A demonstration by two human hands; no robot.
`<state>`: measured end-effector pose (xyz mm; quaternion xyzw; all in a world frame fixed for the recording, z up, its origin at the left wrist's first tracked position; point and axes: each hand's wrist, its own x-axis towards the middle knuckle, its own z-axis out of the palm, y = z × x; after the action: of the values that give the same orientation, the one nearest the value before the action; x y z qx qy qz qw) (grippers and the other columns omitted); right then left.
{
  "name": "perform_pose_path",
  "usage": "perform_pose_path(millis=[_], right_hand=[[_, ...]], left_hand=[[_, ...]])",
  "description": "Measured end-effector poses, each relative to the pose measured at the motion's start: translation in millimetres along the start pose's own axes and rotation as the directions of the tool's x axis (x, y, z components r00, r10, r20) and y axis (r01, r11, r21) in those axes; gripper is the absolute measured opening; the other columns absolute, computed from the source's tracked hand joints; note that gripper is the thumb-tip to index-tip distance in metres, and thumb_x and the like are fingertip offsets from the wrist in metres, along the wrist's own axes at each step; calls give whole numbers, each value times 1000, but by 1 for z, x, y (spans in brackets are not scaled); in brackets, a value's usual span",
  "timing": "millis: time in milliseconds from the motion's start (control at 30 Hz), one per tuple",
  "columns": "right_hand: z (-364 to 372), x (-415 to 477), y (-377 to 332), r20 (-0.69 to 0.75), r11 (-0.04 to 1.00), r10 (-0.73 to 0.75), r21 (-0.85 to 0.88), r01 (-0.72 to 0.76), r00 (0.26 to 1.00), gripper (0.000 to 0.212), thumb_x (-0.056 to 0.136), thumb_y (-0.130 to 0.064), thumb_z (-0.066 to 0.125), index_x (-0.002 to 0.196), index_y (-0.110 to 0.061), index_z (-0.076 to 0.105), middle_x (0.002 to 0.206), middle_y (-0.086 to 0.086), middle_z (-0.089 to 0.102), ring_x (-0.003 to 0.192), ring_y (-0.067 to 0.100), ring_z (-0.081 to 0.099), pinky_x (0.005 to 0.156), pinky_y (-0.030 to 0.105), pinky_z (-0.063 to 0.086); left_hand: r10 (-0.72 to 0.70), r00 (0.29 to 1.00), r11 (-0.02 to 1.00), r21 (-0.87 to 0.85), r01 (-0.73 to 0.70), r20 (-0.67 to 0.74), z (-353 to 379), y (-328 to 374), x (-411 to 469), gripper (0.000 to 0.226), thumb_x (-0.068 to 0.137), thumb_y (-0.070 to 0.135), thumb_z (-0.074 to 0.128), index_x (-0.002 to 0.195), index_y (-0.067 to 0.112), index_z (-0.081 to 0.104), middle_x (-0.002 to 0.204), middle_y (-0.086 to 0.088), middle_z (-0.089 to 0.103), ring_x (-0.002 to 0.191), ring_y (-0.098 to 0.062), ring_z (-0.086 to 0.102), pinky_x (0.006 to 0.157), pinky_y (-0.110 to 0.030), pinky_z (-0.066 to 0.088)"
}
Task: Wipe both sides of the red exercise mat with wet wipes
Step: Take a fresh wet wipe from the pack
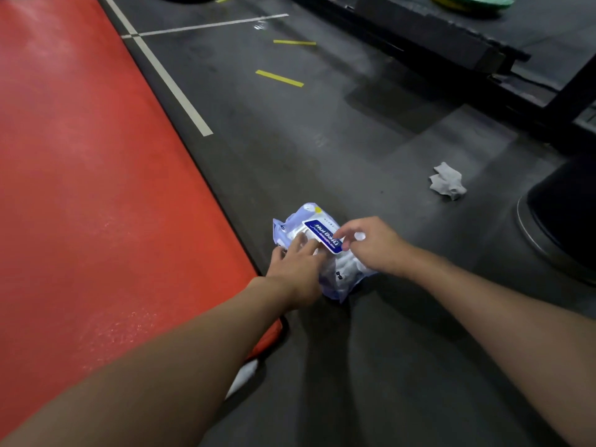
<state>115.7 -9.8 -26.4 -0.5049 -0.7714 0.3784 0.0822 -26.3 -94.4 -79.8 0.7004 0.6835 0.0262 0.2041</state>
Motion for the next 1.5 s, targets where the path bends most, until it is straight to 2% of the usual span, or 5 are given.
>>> perform_pose_path(millis=[233,533,767,1100,1500], right_hand=[[10,-6,0,296,953,28,-296,63,955,48,90,-3,48,128,-26,65,108,5,55,78,18,55,59,13,43],[31,-22,9,344,755,93,-636,159,934,83,91,-30,60,155,-44,9,144,6,19,130,33,39,97,41,48],[57,-27,-28,44,928,-65,-365,76,997,26,90,-19,60,114,-17,68,120,10,63,113,30,58,85,27,41],[134,-33,-54,392,956,295,-120,-269,872,48,87,-44,73,66,-6,53,35,1,50,25,12,43,32,12,28],[153,-14,-32,139,887,404,183,-425,904,54,81,-29,81,111,12,62,87,17,68,89,29,68,91,42,55]], left_hand=[[-238,927,870,-487,72,-288,-12,2,-2,38,81,1,52,117,9,63,123,-9,48,110,-28,51,95,-39,47],[-157,987,983,-90,160,34,-4,-7,-8,76,88,22,53,155,24,18,157,-2,7,146,-24,9,110,-45,31],[-371,918,882,-362,302,-137,-15,-23,-37,47,87,17,51,134,20,49,137,-9,40,124,-34,40,103,-42,38],[-553,831,800,-239,550,61,-30,-82,-127,38,90,16,48,128,13,54,128,-19,48,120,-39,49,102,-41,42],[-410,909,787,-472,396,79,-25,-64,-149,37,85,2,53,120,1,63,117,-19,65,107,-28,61,80,-20,41]])
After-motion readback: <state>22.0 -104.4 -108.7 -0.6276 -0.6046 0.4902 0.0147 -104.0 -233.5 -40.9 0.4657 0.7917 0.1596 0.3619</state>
